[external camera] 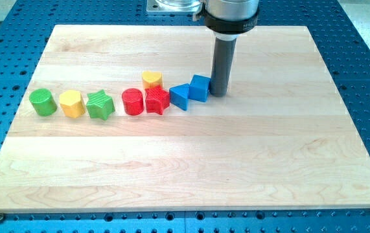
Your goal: Adjust the blue blocks to the right of the heart
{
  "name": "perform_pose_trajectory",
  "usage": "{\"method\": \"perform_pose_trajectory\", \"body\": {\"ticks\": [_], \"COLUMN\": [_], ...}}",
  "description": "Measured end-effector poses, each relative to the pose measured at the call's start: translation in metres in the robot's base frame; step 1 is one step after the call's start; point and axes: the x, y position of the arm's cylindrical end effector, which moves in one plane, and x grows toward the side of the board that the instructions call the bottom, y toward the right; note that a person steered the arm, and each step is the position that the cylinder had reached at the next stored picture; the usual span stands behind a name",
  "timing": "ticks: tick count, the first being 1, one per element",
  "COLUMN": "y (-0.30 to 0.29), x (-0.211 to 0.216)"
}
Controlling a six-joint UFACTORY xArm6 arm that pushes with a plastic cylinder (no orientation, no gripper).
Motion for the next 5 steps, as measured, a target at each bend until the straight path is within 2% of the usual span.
{"method": "perform_pose_trajectory", "body": {"ticks": [1, 2, 3, 4, 5], "y": [-0.021, -0.003, -0.045, -0.076, -0.049], "x": [-0.015, 0.008, 0.05, 0.033, 0.044]}}
